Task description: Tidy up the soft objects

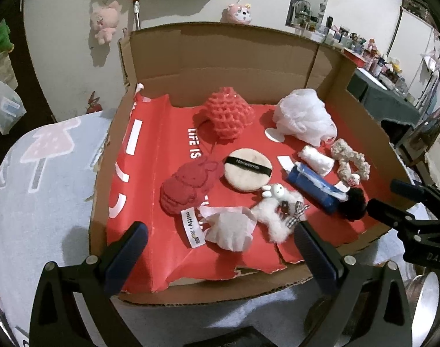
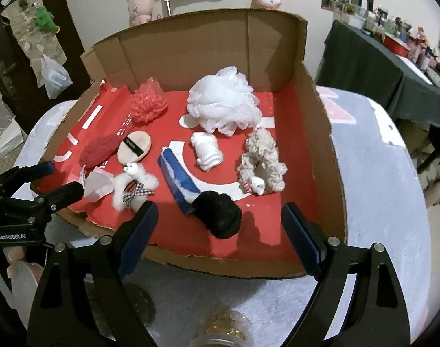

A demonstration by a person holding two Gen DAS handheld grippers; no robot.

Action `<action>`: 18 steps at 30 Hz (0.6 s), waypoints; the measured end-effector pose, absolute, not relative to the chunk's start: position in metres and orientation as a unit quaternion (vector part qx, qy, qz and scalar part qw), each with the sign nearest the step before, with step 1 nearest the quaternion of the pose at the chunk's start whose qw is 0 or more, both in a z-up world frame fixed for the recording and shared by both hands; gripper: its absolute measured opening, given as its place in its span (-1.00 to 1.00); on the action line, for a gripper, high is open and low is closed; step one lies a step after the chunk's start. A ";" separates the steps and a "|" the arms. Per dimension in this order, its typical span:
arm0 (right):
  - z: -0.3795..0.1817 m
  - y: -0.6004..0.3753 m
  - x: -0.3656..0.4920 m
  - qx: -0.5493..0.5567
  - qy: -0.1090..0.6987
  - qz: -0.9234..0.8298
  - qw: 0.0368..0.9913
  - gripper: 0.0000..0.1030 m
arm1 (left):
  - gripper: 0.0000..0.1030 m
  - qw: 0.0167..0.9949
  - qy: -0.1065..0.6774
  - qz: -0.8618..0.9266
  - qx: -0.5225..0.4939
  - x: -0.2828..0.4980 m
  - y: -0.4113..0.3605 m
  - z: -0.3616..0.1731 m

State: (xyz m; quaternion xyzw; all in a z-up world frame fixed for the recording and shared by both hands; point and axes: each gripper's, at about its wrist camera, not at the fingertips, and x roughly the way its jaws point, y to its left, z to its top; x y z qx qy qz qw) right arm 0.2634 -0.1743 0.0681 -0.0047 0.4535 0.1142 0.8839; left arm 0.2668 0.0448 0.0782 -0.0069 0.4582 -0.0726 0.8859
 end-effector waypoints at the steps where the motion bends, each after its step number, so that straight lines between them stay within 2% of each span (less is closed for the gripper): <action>1: 0.067 -0.174 0.264 -0.006 0.456 0.113 0.883 0.69 | 0.99 0.884 0.461 -0.072 -0.006 0.267 0.045 0.077; 18: 0.063 -0.180 0.263 0.000 0.463 0.107 0.880 0.69 | 0.99 0.882 0.466 -0.069 -0.009 0.271 0.047 0.075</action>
